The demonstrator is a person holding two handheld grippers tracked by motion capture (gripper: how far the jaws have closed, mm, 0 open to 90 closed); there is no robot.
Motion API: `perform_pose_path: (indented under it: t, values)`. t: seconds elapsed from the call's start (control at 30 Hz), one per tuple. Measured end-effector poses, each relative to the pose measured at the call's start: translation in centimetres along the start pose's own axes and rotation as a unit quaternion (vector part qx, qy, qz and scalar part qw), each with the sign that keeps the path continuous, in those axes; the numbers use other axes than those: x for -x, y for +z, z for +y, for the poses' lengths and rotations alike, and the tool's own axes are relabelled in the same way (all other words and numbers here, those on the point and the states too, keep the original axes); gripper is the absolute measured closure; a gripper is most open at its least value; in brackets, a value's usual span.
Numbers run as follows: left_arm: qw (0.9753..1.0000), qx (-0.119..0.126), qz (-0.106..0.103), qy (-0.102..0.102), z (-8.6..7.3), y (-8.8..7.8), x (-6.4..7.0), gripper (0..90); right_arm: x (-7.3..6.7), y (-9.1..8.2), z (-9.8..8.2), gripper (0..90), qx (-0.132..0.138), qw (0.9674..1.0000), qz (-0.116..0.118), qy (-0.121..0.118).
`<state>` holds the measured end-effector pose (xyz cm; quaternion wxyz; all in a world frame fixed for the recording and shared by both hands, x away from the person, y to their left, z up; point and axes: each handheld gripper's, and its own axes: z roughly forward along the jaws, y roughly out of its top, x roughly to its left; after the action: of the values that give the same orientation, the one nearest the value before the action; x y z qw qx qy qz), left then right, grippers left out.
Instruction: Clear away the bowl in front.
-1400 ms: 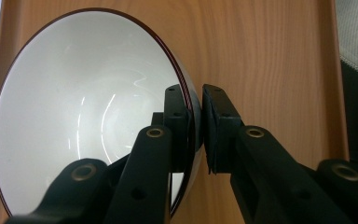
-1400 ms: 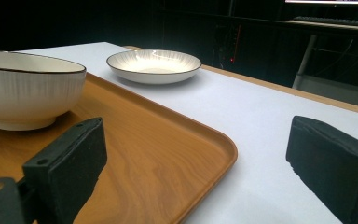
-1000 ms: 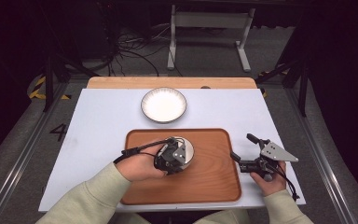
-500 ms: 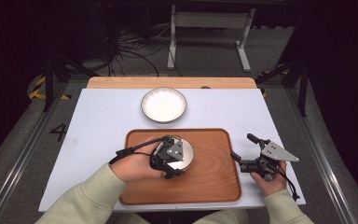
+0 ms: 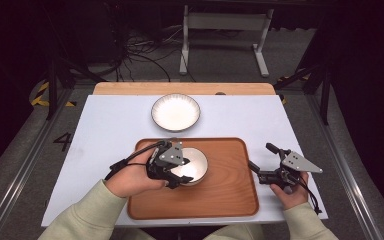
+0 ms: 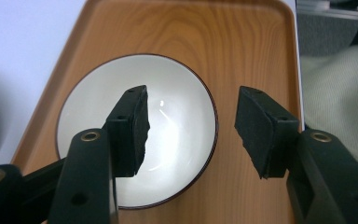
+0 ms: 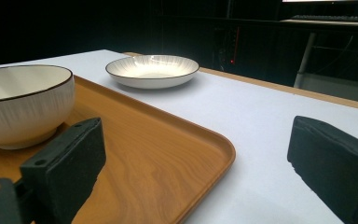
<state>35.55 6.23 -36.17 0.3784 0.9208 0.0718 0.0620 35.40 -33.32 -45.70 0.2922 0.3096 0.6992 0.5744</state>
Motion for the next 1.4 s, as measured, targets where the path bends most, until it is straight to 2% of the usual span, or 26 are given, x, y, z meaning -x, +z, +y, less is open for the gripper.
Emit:
perform_pose_path:
  t: [0.07, 0.1, 0.2, 0.23, 0.27, 0.4, 0.47, 0.6, 0.8, 1.1, 1.27, 1.33, 1.4]
  values:
    - [0.9997, 0.019, 0.007, -0.012, -0.3, -0.5, 0.0, 43.9, 0.1, 0.0, 0.0, 5.0, 0.0, 1.0, 0.001, 0.003]
    - [0.9997, 0.019, 0.007, -0.012, -0.3, -0.5, 0.0, 43.0, 0.1, 0.0, 0.0, 5.0, 0.0, 1.0, 0.001, 0.003]
    - [0.9984, 0.045, 0.021, -0.028, -0.8, -1.3, 0.0, 40.8, 0.1, 0.0, 0.0, 5.0, 0.0, 1.0, 0.002, 0.005]
    - [0.9984, 0.045, 0.021, -0.028, -0.8, -1.3, 0.0, 39.8, 0.1, 0.0, 0.0, 5.0, 0.0, 1.0, 0.002, 0.005]
    - [0.9973, 0.057, 0.032, -0.033, -1.1, -1.6, 0.0, 39.8, 0.1, 0.0, 0.0, 5.0, 0.0, 1.0, 0.002, 0.005]
    - [0.9944, 0.08, 0.046, -0.053, -1.9, -2.2, 0.0, 37.7, 0.1, 0.0, 0.0, 5.0, 0.0, 1.0, 0.004, 0.005]
    - [0.9918, 0.092, 0.056, -0.068, -2.5, -2.7, -0.1, 34.6, 0.2, 0.0, 0.0, 5.0, 0.0, 1.0, 0.006, 0.007]
    - [0.9851, 0.12, 0.079, -0.095, -3.8, -3.7, -0.1, 29.0, 0.2, 0.0, 0.0, 5.0, -0.001, 0.9999, 0.006, 0.01]
    - [0.9767, 0.147, 0.105, -0.116, -5.5, -4.9, -0.3, 23.7, 0.2, 0.0, 0.0, 5.0, -0.001, 0.9999, 0.006, 0.012]
    - [0.9692, 0.167, 0.123, -0.133, -7.7, -5.5, -0.6, 16.5, 0.2, -0.1, -0.1, 4.2, 0.007, 0.9999, 0.003, 0.013]
    - [0.9635, 0.176, 0.131, -0.154, -9.1, -5.6, -0.7, 13.2, 0.2, -0.3, -0.1, 4.1, 0.015, 0.9998, 0.006, 0.011]
    - [0.9601, 0.183, 0.131, -0.165, -9.7, -5.8, -0.8, 12.8, 0.2, -0.3, -0.2, 4.2, 0.018, 0.9998, 0.006, 0.011]
    - [0.9578, 0.188, 0.133, -0.173, -10.2, -5.8, -0.8, 11.9, 0.2, -0.3, -0.2, 4.2, 0.018, 0.9998, 0.006, 0.011]
